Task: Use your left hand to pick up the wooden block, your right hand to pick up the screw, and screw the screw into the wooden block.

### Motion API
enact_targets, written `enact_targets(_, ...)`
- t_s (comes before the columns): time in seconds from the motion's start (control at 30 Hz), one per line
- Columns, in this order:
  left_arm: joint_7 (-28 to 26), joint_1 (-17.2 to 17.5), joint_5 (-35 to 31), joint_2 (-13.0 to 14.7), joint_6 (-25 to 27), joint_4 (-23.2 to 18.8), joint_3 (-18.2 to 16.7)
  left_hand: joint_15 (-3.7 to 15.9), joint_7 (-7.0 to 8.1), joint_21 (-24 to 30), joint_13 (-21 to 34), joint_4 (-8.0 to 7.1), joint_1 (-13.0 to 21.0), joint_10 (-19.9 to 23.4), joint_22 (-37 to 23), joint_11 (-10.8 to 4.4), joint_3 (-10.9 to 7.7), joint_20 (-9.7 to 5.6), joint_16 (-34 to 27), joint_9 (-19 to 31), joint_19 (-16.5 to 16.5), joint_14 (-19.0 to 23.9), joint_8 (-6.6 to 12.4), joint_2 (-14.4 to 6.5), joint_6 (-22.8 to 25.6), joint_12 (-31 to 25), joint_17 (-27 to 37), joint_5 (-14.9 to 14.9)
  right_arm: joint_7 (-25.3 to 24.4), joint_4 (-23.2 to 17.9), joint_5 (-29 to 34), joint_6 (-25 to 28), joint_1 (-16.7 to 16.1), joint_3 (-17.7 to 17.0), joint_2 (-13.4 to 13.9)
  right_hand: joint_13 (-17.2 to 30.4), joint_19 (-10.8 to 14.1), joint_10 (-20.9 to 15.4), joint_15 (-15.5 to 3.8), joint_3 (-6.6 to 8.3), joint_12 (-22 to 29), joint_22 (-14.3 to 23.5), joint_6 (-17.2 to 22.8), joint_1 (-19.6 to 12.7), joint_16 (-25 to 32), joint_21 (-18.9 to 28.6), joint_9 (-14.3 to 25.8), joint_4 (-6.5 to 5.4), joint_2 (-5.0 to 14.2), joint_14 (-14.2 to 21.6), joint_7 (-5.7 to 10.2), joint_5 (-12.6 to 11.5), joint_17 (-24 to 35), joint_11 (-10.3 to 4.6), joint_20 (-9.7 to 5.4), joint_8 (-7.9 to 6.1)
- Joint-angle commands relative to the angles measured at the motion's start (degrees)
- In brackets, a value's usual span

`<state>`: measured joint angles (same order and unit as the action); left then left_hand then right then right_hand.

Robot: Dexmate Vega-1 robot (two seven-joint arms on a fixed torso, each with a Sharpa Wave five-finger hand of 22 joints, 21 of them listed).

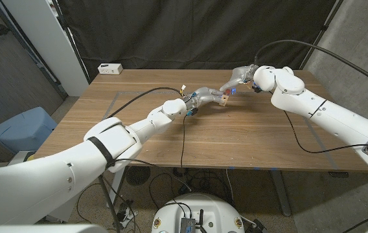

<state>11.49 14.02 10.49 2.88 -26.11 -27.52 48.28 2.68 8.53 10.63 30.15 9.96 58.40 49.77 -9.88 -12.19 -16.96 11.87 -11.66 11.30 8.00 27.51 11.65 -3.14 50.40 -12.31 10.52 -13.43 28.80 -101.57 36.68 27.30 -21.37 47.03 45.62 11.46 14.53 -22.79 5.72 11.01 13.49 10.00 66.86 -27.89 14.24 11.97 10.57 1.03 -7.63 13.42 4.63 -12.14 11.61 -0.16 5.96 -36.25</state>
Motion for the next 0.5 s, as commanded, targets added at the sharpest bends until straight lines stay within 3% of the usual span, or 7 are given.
enact_targets(0.03,-0.2,0.8,-0.4,0.8,0.8,-2.1,-0.3,1.83,0.05,0.5,0.2,-1.08,-0.7,0.4,-0.2,-0.12,-1.60,0.26,-0.1,0.3,-0.1,-0.1,0.14,-1.3,0.2,-0.2,0.1,-0.3,2.5,-1.2,1.3,1.4,0.2,0.2,0.3,0.1,-1.0,1.5,1.10,-1.01,-1.2,0.2,-5.1,1.6,-0.5,-0.6,1.5,-0.14,-0.24,-0.7,-0.33,-1.0,0.1,1.62,0.93,1.50)
enact_targets(0.23,-0.1,0.7,-0.5,0.7,0.8,-2.1,-0.3,1.81,0.12,0.5,0.2,-1.08,-0.7,0.4,-0.2,-0.16,-1.62,0.26,-0.1,0.3,-0.1,-0.1,0.21,-1.3,0.4,-0.2,0.1,-0.3,3.2,-1.6,0.6,1.4,0.1,-0.4,0.6,0.4,-3.2,4.3,2.84,-2.10,-2.4,0.2,-12.0,3.3,-1.6,-1.1,3.4,-0.33,-0.36,-2.6,-1.60,-1.7,0.2,3.57,1.81,2.76)
enact_targets(0.37,-0.1,0.8,-0.6,0.9,1.1,-2.6,-0.2,1.82,0.06,0.5,0.2,-1.07,-0.7,0.3,-0.2,-0.13,-1.64,0.26,-0.1,0.3,-0.1,-0.1,0.21,-1.3,0.4,-0.2,0.1,-0.4,3.5,-1.8,-1.3,0.1,-0.2,-1.4,1.2,0.6,-4.5,6.6,3.99,-2.56,-2.7,0.2,-19.0,3.7,-2.3,-1.1,4.5,-0.13,-0.10,-4.2,-2.28,-2.2,0.3,4.50,2.33,4.43)
enact_targets(0.43,-0.1,0.9,-0.6,1.0,1.2,-2.8,-0.3,1.77,0.03,0.5,0.2,-1.13,-0.8,0.3,-0.2,-0.13,-1.62,0.26,-0.1,0.3,-0.1,-0.1,0.21,-1.3,0.4,-0.2,0.1,-0.4,2.6,-2.2,-2.7,-0.2,-1.0,-2.5,1.4,0.6,-5.1,7.5,4.17,-2.41,-2.8,0.2,-21.0,3.5,-2.4,-1.2,4.7,0.04,0.36,-4.7,-2.33,-2.4,0.3,4.78,2.59,5.00)
enact_targets(0.5,-0.2,0.9,-0.7,1.0,1.3,-2.9,-0.3,1.77,0.05,0.5,0.2,-1.10,-0.7,0.3,-0.2,-0.12,-1.64,0.26,-0.1,0.3,-0.1,-0.1,0.22,-1.3,0.4,-0.2,0.1,-0.4,2.3,-2.6,-4.0,-0.7,-1.4,-3.3,1.8,0.7,-5.6,9.0,4.49,-1.69,-2.9,0.2,-24.6,1.9,-2.6,-1.1,4.4,0.90,1.34,-5.4,-2.82,-2.7,0.1,5.32,2.67,6.47)
